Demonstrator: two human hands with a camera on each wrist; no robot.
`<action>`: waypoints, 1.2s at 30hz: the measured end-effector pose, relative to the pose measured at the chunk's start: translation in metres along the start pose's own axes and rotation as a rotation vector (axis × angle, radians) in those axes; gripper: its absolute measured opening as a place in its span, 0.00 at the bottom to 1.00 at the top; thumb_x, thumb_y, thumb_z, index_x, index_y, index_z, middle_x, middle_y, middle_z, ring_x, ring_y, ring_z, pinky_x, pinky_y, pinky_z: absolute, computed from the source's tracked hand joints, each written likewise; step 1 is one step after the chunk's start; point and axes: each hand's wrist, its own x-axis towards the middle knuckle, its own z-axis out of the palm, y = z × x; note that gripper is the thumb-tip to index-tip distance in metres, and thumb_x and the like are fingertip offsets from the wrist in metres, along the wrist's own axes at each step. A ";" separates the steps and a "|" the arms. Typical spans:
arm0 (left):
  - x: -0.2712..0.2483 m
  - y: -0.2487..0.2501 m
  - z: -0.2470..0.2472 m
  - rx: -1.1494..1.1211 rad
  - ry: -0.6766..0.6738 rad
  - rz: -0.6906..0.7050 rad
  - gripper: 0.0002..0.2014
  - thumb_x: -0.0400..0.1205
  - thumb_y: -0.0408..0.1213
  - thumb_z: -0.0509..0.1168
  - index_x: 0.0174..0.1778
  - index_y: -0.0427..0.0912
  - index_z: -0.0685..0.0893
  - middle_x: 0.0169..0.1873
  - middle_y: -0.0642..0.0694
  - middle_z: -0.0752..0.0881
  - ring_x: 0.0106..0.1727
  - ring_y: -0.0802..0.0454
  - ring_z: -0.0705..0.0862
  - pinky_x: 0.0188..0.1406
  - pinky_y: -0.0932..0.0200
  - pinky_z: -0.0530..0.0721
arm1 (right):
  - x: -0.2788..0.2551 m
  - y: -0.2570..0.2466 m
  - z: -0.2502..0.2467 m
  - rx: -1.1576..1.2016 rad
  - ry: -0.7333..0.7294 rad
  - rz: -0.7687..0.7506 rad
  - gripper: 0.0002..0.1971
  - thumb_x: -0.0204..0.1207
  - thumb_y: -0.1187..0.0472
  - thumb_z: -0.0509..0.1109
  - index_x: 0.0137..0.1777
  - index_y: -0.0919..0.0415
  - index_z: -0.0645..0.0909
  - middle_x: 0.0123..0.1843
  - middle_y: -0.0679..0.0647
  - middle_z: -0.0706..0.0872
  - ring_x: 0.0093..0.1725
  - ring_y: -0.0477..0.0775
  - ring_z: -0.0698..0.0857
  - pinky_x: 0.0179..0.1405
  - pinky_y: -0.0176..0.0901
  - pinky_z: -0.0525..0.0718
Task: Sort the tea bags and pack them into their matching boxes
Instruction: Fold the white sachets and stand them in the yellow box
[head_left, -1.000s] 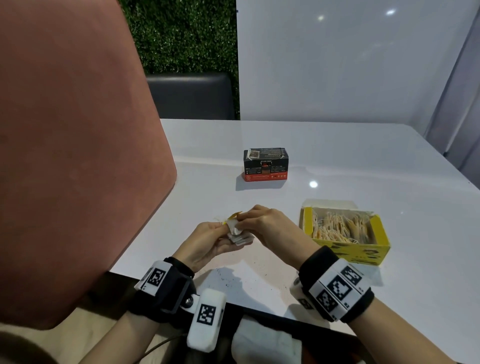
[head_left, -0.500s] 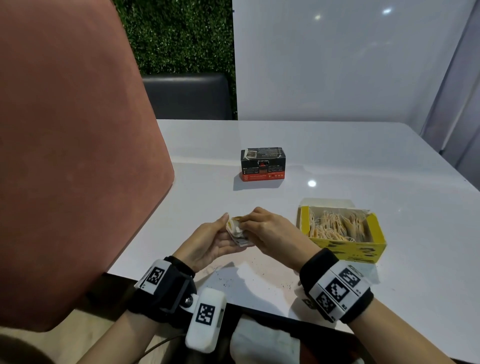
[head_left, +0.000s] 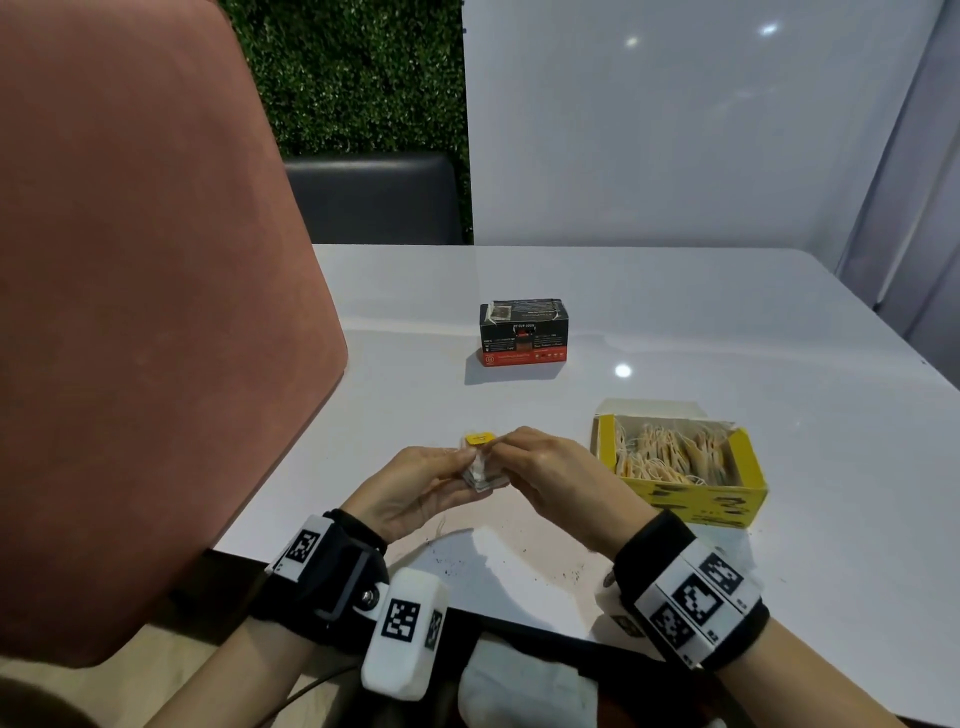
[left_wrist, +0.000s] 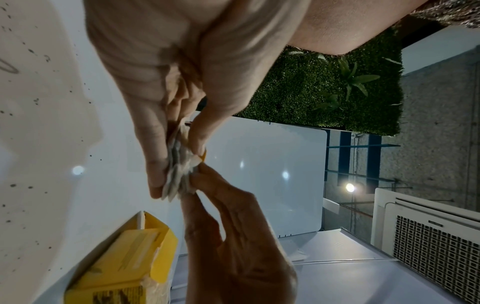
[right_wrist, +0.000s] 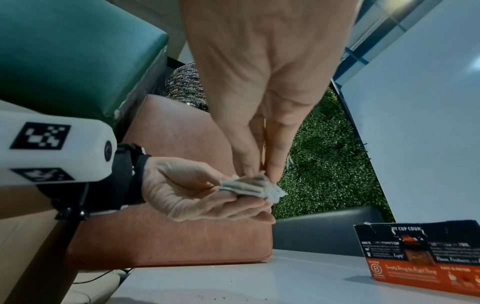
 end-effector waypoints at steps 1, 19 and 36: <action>0.000 0.001 0.001 -0.002 -0.005 -0.005 0.15 0.84 0.30 0.58 0.58 0.20 0.79 0.50 0.28 0.87 0.46 0.42 0.91 0.42 0.59 0.89 | -0.001 0.000 -0.001 0.021 -0.001 0.013 0.13 0.75 0.73 0.65 0.57 0.63 0.82 0.51 0.57 0.87 0.49 0.59 0.85 0.43 0.52 0.85; 0.004 0.006 0.007 0.359 -0.041 0.119 0.14 0.82 0.27 0.62 0.62 0.29 0.79 0.55 0.32 0.87 0.53 0.44 0.88 0.53 0.57 0.87 | 0.022 0.006 -0.017 0.588 -0.080 0.631 0.11 0.72 0.64 0.75 0.50 0.69 0.81 0.49 0.66 0.86 0.32 0.51 0.82 0.23 0.30 0.83; 0.008 0.006 0.019 0.232 0.006 0.133 0.41 0.82 0.40 0.62 0.82 0.39 0.40 0.60 0.39 0.83 0.45 0.51 0.90 0.46 0.64 0.88 | 0.021 0.018 -0.020 0.733 -0.118 0.629 0.07 0.70 0.63 0.76 0.44 0.66 0.85 0.36 0.54 0.86 0.35 0.52 0.82 0.35 0.40 0.81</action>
